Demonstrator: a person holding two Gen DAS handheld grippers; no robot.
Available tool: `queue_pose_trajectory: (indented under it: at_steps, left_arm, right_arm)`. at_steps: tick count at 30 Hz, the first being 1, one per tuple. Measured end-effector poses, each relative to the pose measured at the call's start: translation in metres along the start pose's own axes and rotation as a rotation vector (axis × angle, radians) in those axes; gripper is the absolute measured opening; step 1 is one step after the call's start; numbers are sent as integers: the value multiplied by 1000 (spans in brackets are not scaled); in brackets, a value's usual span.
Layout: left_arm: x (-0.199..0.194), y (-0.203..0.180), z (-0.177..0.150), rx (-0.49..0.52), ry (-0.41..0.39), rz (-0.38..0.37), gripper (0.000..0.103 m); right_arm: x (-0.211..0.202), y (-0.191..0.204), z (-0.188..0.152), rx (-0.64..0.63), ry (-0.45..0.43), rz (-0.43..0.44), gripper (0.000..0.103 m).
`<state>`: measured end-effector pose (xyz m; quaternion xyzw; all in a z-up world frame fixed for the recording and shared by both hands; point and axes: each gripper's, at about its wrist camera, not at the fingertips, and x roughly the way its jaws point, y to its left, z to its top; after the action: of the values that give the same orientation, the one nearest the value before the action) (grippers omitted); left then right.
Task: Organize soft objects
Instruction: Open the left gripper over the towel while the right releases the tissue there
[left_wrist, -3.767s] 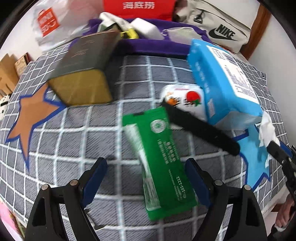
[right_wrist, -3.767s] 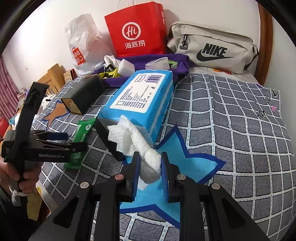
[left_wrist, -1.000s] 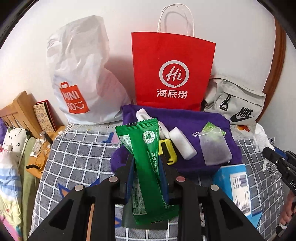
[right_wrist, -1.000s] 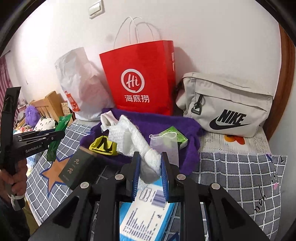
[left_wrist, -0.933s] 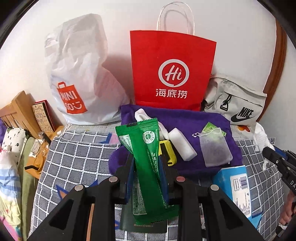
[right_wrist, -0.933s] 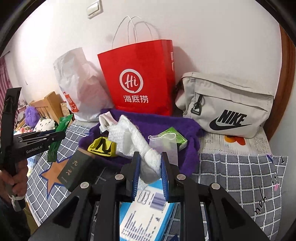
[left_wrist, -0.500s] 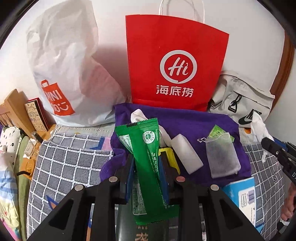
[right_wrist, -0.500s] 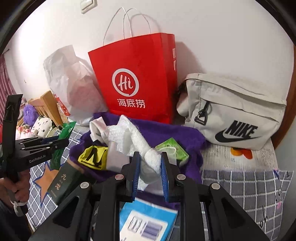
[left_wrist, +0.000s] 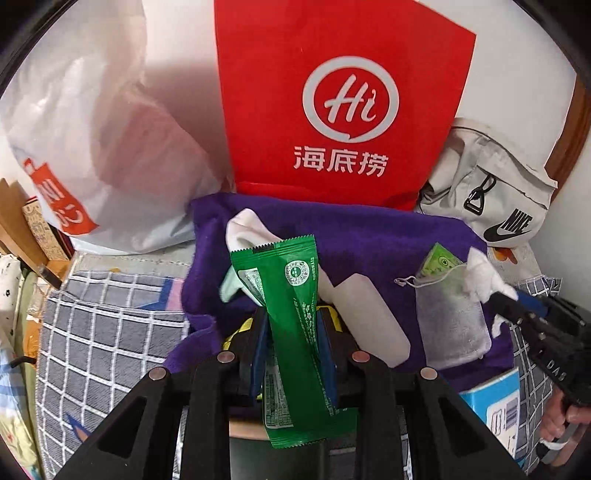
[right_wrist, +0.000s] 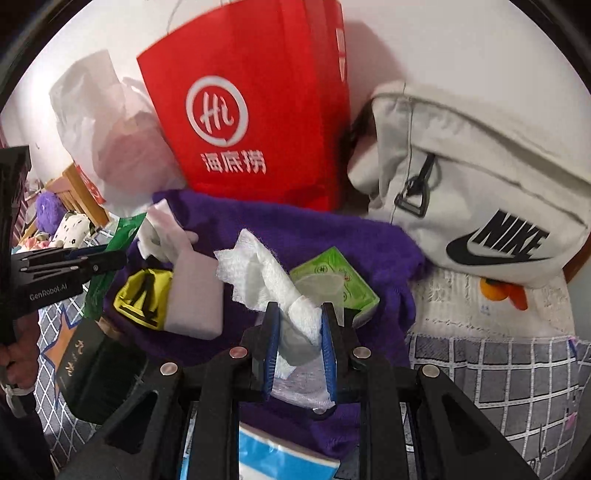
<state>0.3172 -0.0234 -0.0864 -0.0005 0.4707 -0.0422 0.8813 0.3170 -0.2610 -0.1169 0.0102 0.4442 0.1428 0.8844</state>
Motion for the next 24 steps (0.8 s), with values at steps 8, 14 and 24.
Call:
queue_pose_trajectory:
  at_steps: [8, 14, 24]
  left_arm:
    - [23, 0, 8, 2, 15, -5, 25]
    - [36, -1, 9, -3, 32, -19, 28]
    - [36, -3, 8, 2, 52, -18, 49]
  right_arm:
    - [21, -10, -6, 9, 59, -8, 22]
    - [36, -14, -9, 21, 105, -6, 23]
    - [29, -5, -7, -5, 68, -20, 64]
